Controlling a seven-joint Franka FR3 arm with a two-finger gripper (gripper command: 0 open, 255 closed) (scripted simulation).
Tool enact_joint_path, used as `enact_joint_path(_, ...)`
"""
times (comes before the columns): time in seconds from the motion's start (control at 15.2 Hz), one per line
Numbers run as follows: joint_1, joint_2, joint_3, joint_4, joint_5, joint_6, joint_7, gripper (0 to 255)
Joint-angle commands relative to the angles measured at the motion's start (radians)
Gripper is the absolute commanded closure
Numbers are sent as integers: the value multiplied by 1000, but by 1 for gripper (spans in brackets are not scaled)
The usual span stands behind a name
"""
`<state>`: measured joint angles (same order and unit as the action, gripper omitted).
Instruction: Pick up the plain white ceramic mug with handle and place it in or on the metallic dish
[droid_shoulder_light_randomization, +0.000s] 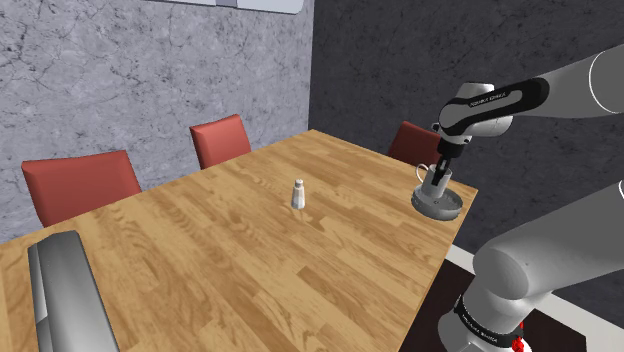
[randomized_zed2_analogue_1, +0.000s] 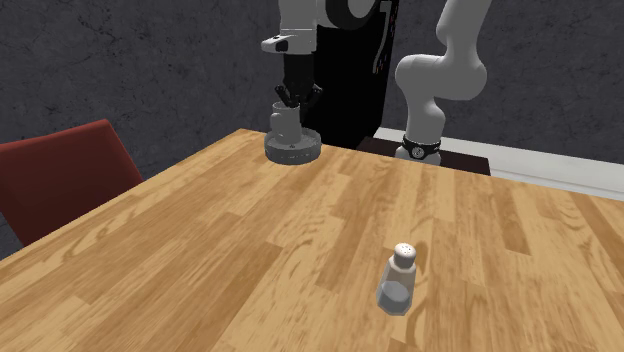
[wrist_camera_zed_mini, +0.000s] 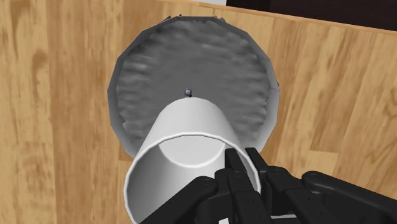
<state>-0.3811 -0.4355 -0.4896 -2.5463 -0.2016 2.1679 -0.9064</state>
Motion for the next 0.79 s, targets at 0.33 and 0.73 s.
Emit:
enact_joint_path(0.33, 0, 0, 0, 0, 0, 0, 0, 0)
enact_joint_path(0.73, -5, -59, 29, 86, 1, -143, 8, 0)
